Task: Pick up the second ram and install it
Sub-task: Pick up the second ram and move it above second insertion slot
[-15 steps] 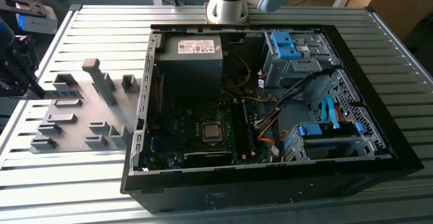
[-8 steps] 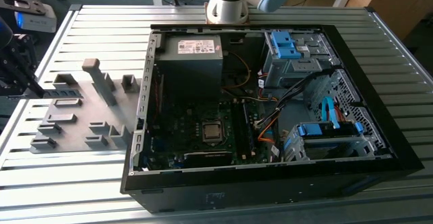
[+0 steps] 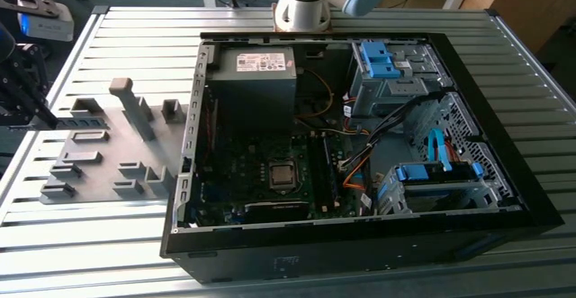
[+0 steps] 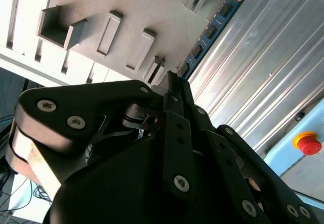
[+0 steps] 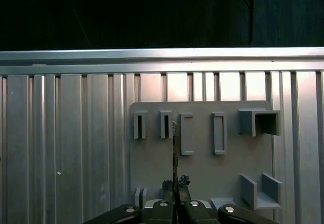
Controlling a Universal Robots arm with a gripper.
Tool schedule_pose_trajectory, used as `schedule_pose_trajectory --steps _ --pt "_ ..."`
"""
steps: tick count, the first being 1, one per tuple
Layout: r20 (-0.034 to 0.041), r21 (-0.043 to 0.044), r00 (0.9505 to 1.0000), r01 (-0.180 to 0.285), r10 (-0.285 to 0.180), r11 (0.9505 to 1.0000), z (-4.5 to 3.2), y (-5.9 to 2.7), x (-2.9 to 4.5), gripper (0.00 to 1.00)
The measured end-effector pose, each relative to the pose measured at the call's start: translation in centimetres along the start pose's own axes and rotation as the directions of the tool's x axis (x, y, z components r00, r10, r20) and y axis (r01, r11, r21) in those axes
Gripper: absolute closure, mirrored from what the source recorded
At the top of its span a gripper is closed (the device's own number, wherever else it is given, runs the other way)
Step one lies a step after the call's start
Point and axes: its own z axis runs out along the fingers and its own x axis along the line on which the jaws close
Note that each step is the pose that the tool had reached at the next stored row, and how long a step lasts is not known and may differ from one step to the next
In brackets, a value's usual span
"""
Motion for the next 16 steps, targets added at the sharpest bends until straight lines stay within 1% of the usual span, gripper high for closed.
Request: schedule_pose_trajectory --steps 16 --pt "0.0003 0.0 1.0 0.0 0.0 1.0 -0.6 0.01 -0.01 0.86"
